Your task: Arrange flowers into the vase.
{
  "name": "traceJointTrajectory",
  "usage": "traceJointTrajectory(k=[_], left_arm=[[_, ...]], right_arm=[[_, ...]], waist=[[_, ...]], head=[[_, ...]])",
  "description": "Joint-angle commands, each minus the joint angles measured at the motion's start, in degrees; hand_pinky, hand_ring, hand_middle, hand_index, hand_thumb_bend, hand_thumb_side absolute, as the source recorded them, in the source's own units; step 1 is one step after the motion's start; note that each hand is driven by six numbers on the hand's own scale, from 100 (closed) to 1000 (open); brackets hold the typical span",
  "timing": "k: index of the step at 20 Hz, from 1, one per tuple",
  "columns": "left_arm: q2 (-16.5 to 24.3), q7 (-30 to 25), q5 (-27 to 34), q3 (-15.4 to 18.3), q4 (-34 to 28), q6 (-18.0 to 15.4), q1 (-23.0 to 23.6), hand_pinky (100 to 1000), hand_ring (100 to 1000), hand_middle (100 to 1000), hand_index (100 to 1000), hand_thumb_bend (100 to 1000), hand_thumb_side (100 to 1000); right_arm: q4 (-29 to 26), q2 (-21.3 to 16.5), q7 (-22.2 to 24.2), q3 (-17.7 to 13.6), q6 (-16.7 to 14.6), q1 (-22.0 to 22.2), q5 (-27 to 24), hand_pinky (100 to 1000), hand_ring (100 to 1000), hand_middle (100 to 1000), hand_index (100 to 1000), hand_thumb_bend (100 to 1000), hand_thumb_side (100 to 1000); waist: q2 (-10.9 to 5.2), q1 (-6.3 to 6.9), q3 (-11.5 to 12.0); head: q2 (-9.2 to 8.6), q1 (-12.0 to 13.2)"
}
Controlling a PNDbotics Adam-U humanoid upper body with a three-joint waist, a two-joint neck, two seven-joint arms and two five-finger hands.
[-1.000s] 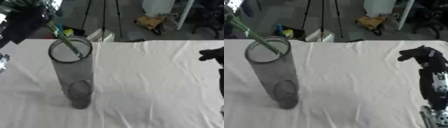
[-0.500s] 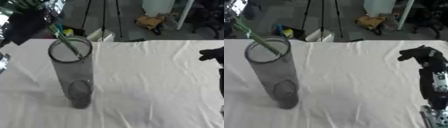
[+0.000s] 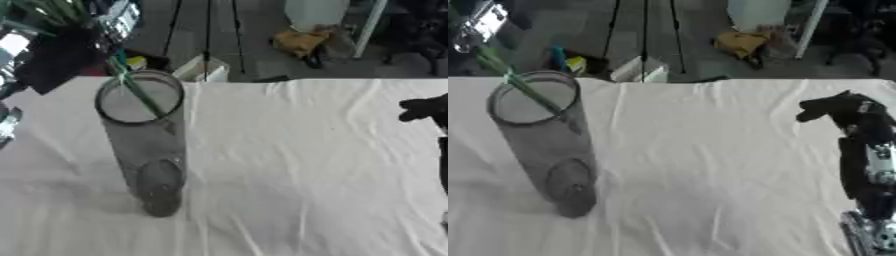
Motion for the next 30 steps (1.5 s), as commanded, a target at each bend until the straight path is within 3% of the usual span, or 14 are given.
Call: traceJointTrajectory(k=[1, 7, 17, 30], left_arm=[[1.3, -1.6, -0.7, 0.2, 0.0, 0.2, -0.8, 340, 562, 672, 715, 100, 927], [1.4, -4.2, -2.1, 0.3, 0.3, 0.0, -0.8, 382, 613, 730, 815, 100, 942], [1.5, -8.8, -4.6, 0.7, 1.1, -0.8, -1.0, 494, 709, 807, 890, 100, 983], [2.0, -18.3, -12.0, 1.2, 2.5, -5.2, -0.7, 641, 792, 864, 965, 100, 1000]], right_arm=[[-0.8, -0.5, 0.1, 0.0, 0.1, -0.4, 0.4, 680, 526, 487, 668, 100, 1000], [-0.8, -0.4, 0.3, 0.1, 0.2, -0.5, 0.5, 680, 526, 486, 668, 100, 1000], [-0.8, -0.3, 0.6, 0.2, 0.3, -0.4, 0.6, 681, 525, 485, 668, 100, 1000], [-0.8, -0.4, 0.5, 0.1, 0.2, -0.4, 0.6, 682, 525, 484, 668, 100, 1000]], waist=[[-0.03, 0.84, -0.1], [0.13, 0.9, 0.0], [0.28, 1.02, 0.0], [0.47, 1.16, -0.2]], head=[[-0.46, 0.2], [-0.77, 0.2], [-1.26, 0.4], [-1.08, 0.3]])
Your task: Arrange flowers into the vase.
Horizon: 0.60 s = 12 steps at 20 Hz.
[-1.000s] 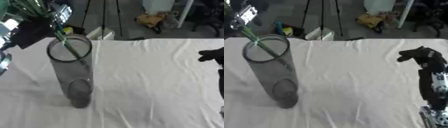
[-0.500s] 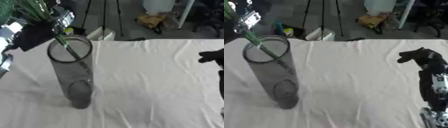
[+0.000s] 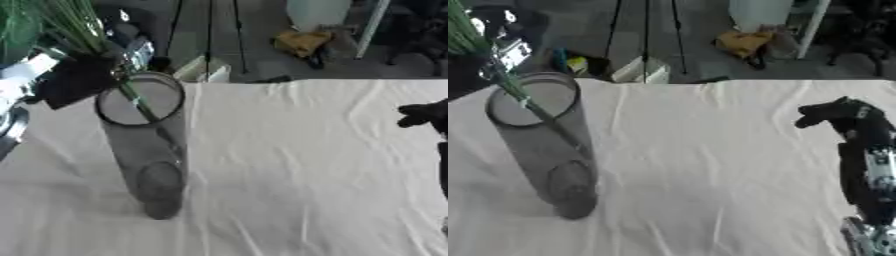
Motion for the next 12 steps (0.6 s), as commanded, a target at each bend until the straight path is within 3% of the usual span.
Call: traceJointTrajectory(k=[1, 3, 9, 12], left_arm=[[1.8, -2.1, -1.5, 1.3, -0.3, -1.0, -0.7, 641, 792, 864, 965, 100, 1000], [1.9, -2.7, -2.0, 1.5, -0.3, -1.3, -0.7, 641, 792, 864, 965, 100, 1000], [2.7, -6.2, -3.0, 1.5, -1.5, -3.4, -0.4, 717, 836, 892, 1000, 363, 1000], [2.8, -7.8, -3.6, 1.9, -1.8, -3.9, -0.4, 726, 841, 896, 1000, 388, 1000]], right_arm=[[-0.8, -0.8, 0.0, -0.2, -0.1, -0.4, 0.5, 682, 525, 484, 668, 100, 1000], [-0.8, -0.8, 0.0, -0.2, -0.1, -0.4, 0.5, 682, 525, 484, 668, 100, 1000], [-0.8, -0.9, 0.0, -0.2, 0.0, -0.3, 0.5, 682, 525, 484, 669, 100, 1000], [-0.8, -0.9, 0.0, -0.2, 0.0, -0.3, 0.5, 682, 525, 483, 669, 100, 1000]], waist=[[-0.16, 0.98, -0.1], [-0.15, 0.98, -0.1], [-0.25, 1.09, 0.0], [-0.3, 1.09, 0.0]], head=[[-0.49, -0.1], [-0.5, -0.1], [-0.72, -0.1], [-0.74, -0.1]])
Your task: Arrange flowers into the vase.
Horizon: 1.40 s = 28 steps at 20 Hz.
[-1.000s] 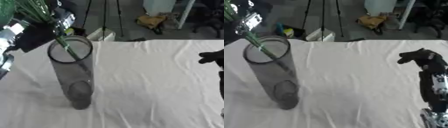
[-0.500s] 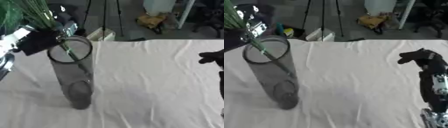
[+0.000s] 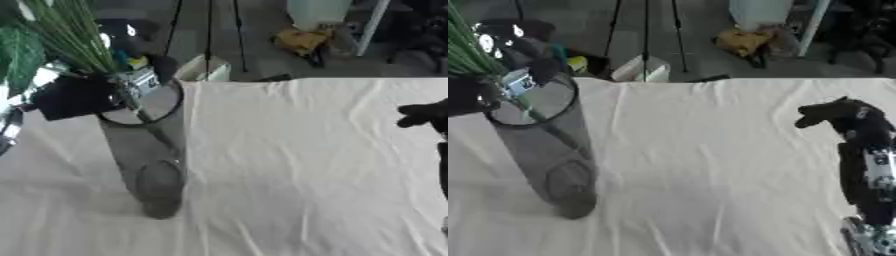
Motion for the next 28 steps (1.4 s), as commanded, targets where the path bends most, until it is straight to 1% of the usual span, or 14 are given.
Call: traceJointTrajectory(k=[1, 2, 3, 4, 5, 6, 8, 10, 15, 20, 26, 28], left_arm=[[1.5, -1.5, -0.8, 2.0, -1.2, -0.6, -0.7, 727, 841, 897, 1000, 394, 1000], [1.5, -1.8, -0.9, 2.0, -1.3, -0.7, -0.7, 733, 845, 899, 1000, 448, 1000], [1.5, -2.1, -0.9, 2.1, -1.4, -0.8, -0.7, 737, 845, 899, 1000, 448, 1000], [1.5, -2.3, -1.0, 2.1, -1.5, -0.9, -0.7, 737, 846, 901, 1000, 499, 1000], [1.6, -2.6, -1.0, 2.1, -1.7, -1.0, -0.7, 744, 850, 903, 1000, 575, 1000], [1.6, -2.8, -1.1, 2.1, -1.8, -1.2, -0.8, 747, 851, 904, 1000, 632, 1000], [1.8, -3.2, -1.4, 2.3, -2.0, -1.5, -0.7, 755, 855, 906, 1000, 692, 1000], [2.1, -3.9, -1.8, 2.4, -2.1, -1.8, -0.7, 765, 860, 911, 1000, 728, 1000], [2.3, -5.8, -2.7, 2.5, -1.8, -2.3, -0.5, 778, 867, 916, 1000, 752, 1000], [2.3, -6.8, -2.9, 2.6, -1.3, -2.3, -0.3, 782, 869, 920, 1000, 804, 1000], [2.5, -7.4, -3.1, 2.6, -1.1, -2.5, 0.1, 787, 872, 925, 1000, 806, 1000], [2.5, -7.5, -3.1, 2.6, -1.0, -2.5, 0.1, 790, 873, 928, 1000, 827, 1000]], right_arm=[[-0.8, -0.8, 0.0, -0.2, 0.0, -0.3, 0.4, 682, 525, 483, 669, 100, 1000], [-0.8, -0.8, 0.1, -0.2, 0.1, -0.3, 0.4, 683, 525, 483, 669, 100, 1000], [-0.8, -0.8, 0.1, -0.1, 0.1, -0.3, 0.4, 683, 525, 483, 669, 100, 1000], [-0.8, -0.8, 0.1, -0.1, 0.1, -0.3, 0.4, 683, 525, 483, 669, 100, 1000], [-0.8, -0.8, 0.1, -0.1, 0.1, -0.3, 0.3, 683, 525, 483, 669, 100, 1000], [-0.8, -0.8, 0.2, -0.1, 0.1, -0.3, 0.3, 683, 525, 483, 669, 100, 1000], [-0.8, -0.9, 0.2, -0.1, 0.1, -0.3, 0.3, 683, 526, 483, 669, 100, 1000], [-0.8, -0.9, 0.2, -0.1, 0.1, -0.3, 0.3, 683, 525, 483, 669, 100, 1000], [-0.8, -0.9, 0.3, -0.1, 0.2, -0.3, 0.3, 683, 525, 482, 669, 100, 1000], [-0.8, -0.8, 0.4, -0.1, 0.2, -0.3, 0.4, 684, 524, 481, 669, 100, 1000], [-0.8, -0.8, 0.4, -0.1, 0.1, -0.3, 0.3, 684, 524, 480, 669, 100, 1000], [-0.8, -0.8, 0.4, -0.1, 0.1, -0.3, 0.3, 685, 524, 480, 669, 100, 1000]], waist=[[-0.31, 0.86, 0.0], [-0.31, 0.87, 0.1], [-0.31, 0.88, 0.1], [-0.3, 0.88, 0.1], [-0.29, 0.88, 0.1], [-0.28, 0.87, 0.1], [-0.28, 0.9, 0.1], [-0.28, 0.95, 0.1], [-0.17, 1.06, 0.2], [-0.06, 1.08, 0.1], [0.02, 0.96, 0.2], [0.05, 0.9, 0.2]], head=[[-0.74, -0.1], [-0.73, -0.1], [-0.74, 0.0], [-0.78, 0.0], [-0.8, 0.0], [-0.8, -0.1], [-0.78, -0.1], [-0.77, -0.1], [-0.78, 0.0], [-0.89, 0.0], [-1.04, 0.0], [-1.13, 0.0]])
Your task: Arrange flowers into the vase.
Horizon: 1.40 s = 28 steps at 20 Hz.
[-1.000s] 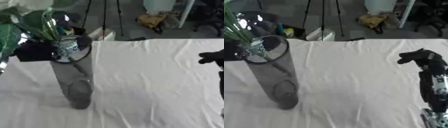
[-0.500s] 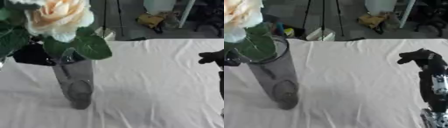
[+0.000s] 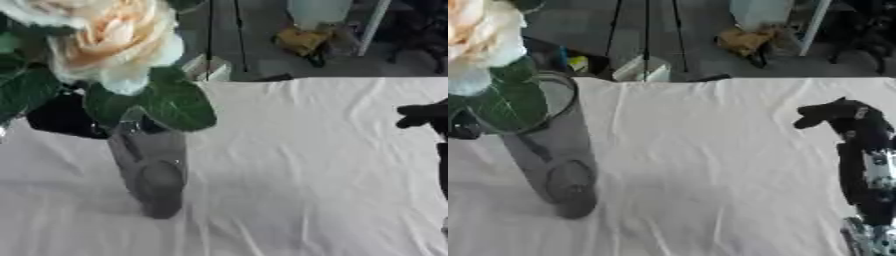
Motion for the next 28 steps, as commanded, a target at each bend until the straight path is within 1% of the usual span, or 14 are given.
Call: traceJointTrajectory(k=[1, 5, 8, 13, 17, 28], left_arm=[[1.7, -0.3, -0.3, 1.5, -0.3, -0.1, -0.7, 794, 876, 932, 1000, 851, 1000], [1.9, -0.5, -0.7, 1.7, -0.4, -0.9, -0.6, 818, 888, 943, 1000, 932, 1000], [2.3, -1.2, -1.8, 1.8, -0.6, -2.1, -0.4, 844, 905, 957, 1000, 952, 1000], [3.3, -2.2, -4.3, 2.3, -1.2, -4.3, 0.4, 870, 919, 972, 1000, 954, 1000], [3.8, -1.9, -5.8, 2.7, -1.8, -5.2, 1.2, 880, 924, 986, 1000, 964, 1000], [4.7, -0.6, -6.2, 3.2, -2.1, -4.9, 2.1, 882, 923, 990, 1000, 954, 1000]], right_arm=[[-0.8, -0.7, 0.1, -0.1, -0.1, -0.3, 0.3, 685, 524, 480, 669, 100, 1000], [-0.8, -0.7, 0.1, -0.1, -0.1, -0.2, 0.4, 685, 524, 480, 669, 100, 1000], [-0.8, -0.7, 0.1, -0.1, -0.1, -0.2, 0.4, 685, 524, 479, 670, 100, 1000], [-0.8, -0.6, 0.1, -0.2, -0.1, -0.1, 0.5, 685, 524, 479, 670, 100, 1000], [-0.8, -0.7, 0.1, -0.2, -0.1, -0.2, 0.5, 685, 524, 479, 670, 100, 1000], [-0.8, -0.7, 0.2, -0.2, -0.2, -0.2, 0.5, 686, 524, 478, 670, 100, 1000]], waist=[[-0.03, 0.77, 0.0], [-0.01, 0.68, 0.1], [-0.01, 0.68, 0.1], [-0.01, 0.69, 0.1], [-0.02, 0.68, 0.1], [0.06, 0.68, 0.3]], head=[[-0.76, 0.0], [-0.78, 0.0], [-0.77, 0.0], [-0.75, -0.1], [-0.76, -0.2], [-0.8, -0.5]])
